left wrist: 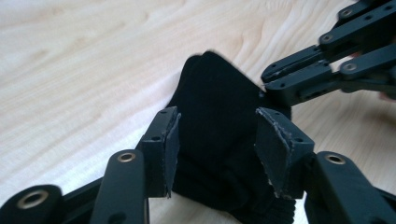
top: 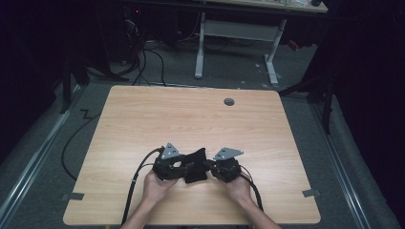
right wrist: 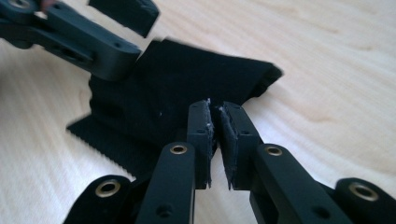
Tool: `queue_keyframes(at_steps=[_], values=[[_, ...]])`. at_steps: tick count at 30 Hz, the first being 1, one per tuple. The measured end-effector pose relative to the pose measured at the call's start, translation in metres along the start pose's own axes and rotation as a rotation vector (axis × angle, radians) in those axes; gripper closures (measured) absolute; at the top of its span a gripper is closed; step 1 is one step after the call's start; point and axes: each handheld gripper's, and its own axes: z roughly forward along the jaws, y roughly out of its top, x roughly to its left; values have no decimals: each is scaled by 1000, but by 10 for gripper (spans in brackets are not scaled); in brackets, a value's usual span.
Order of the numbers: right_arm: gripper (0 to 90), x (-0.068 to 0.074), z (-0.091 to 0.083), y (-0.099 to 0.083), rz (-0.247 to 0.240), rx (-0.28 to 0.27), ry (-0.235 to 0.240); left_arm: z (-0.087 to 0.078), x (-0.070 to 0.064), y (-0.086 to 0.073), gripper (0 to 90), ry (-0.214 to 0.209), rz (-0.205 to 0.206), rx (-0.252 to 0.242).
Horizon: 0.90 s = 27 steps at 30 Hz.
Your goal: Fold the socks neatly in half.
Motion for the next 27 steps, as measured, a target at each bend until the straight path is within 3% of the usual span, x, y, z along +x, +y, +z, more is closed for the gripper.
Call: queue_keyframes(at_steps=[7,11,13,18,27], values=[[808,6,-1,-9,-3,10,13,0,-3,-9,474,-3,-5,14],[786,9,-1,-9,4,23,20,-2,-11,-11,462,13,45,48],[777,10,0,-10,3,23,22,-1,-11,-13,457,11,51,55],[736,8,2,-14,28,21,24,1,-8,-16,442,0,29,56],[705,6,3,-14,30,30,-11,11,1,-15,439,8,-3,40]])
